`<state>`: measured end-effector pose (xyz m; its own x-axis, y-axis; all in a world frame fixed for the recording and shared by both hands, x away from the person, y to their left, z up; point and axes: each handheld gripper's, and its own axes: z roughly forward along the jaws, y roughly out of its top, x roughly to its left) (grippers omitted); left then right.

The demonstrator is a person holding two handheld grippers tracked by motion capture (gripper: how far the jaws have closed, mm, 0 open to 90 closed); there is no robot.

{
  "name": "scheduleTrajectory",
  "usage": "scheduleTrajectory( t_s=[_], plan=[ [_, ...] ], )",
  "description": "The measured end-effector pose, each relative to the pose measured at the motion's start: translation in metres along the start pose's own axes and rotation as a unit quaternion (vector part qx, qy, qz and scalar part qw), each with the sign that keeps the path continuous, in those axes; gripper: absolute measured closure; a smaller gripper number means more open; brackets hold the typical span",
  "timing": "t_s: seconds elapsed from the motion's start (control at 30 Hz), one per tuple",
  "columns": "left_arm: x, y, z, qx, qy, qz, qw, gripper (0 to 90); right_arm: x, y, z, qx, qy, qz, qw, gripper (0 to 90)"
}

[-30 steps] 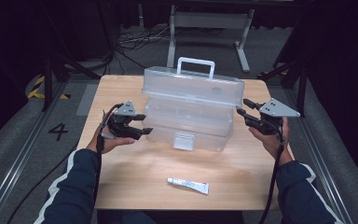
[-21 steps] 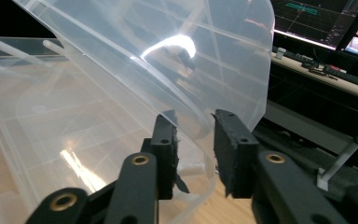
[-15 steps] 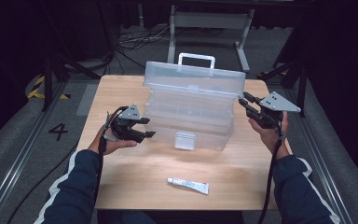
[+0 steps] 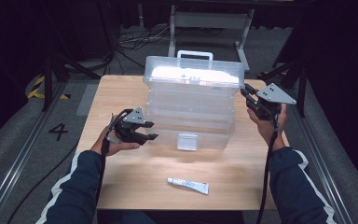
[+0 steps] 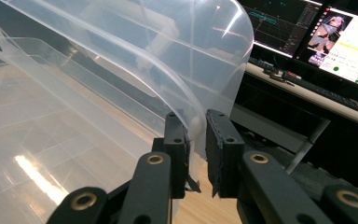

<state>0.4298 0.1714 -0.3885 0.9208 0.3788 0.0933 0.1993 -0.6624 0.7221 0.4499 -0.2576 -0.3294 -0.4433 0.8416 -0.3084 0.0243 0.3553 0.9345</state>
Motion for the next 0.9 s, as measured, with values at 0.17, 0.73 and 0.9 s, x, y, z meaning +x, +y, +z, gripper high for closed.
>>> scheduleTrajectory(
  t_s=[0.17, 0.73, 0.9],
  plan=[
    [-0.001, 0.005, 0.004, 0.021, 0.005, 0.017, 0.9996, 52.4, -0.004, 0.005, 0.005, 0.001, -0.002, 0.004, 1.0, 80.5],
    [0.002, 0.01, 0.016, 0.035, 0.011, 0.03, 0.9989, 68.3, -0.01, 0.013, 0.015, 0.002, -0.01, 0.018, 0.9998, 81.5],
    [0.001, 0.013, 0.018, 0.041, 0.009, 0.041, 0.9983, 68.6, -0.011, 0.015, 0.017, 0.005, -0.013, 0.018, 0.9997, 81.8]
  ],
)
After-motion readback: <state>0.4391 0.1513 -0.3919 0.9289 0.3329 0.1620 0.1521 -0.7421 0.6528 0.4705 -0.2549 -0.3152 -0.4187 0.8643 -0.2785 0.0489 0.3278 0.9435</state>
